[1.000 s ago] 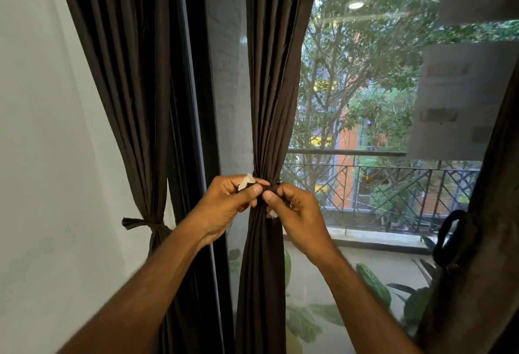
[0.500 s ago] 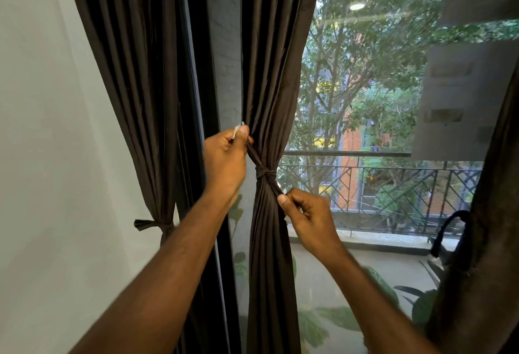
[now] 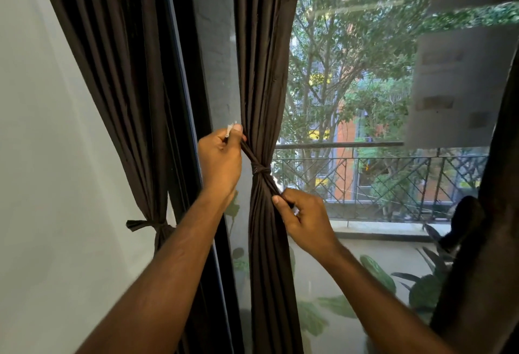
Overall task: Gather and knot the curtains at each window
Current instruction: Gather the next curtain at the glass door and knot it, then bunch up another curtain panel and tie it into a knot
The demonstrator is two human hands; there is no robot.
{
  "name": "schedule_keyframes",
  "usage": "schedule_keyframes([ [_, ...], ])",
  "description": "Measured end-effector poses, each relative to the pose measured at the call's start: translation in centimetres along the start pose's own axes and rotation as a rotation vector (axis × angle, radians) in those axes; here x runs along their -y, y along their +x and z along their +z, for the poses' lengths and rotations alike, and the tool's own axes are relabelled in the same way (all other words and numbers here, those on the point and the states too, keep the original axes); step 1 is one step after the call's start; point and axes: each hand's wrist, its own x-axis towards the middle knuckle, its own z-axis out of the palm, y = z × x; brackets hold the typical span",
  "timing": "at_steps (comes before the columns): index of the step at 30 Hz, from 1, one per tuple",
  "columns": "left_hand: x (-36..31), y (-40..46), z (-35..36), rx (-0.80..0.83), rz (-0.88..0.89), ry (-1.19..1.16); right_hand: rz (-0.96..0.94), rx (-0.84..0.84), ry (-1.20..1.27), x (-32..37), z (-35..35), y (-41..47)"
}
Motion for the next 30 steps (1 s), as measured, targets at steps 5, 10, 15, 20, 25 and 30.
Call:
schedule_keyframes([
  [5, -0.1, -0.6, -0.6, 0.074, 0.230, 0.168, -0.014, 0.027, -0.112, -0.3, -0.7, 1.0],
  [10, -1.2, -1.2, -0.6, 0.069, 0.414, 0.250, -0.046, 0.000, -0.110, 0.1, -2.9, 3.6],
  [15, -1.9, -0.4, 0.6, 0.187, 0.492, 0.258, -0.041, -0.067, -0.328, 0.8, -6.3, 8.0],
  [20, -3.7, 1.4, 3.5, 0.386, 0.572, 0.354, -0.094, -0.047, -0.522, 1.7, -9.4, 10.1],
  [25, -6.3, 2.6, 7.7, 0.509, 0.672, 0.488, -0.043, -0.078, -0.690, 3.1, -13.3, 10.9],
  [30, -7.7, 3.7, 13.3, 0.541, 0.652, 0.537, 0.053, -0.127, -0.859, 4.9, -19.4, 10.2],
])
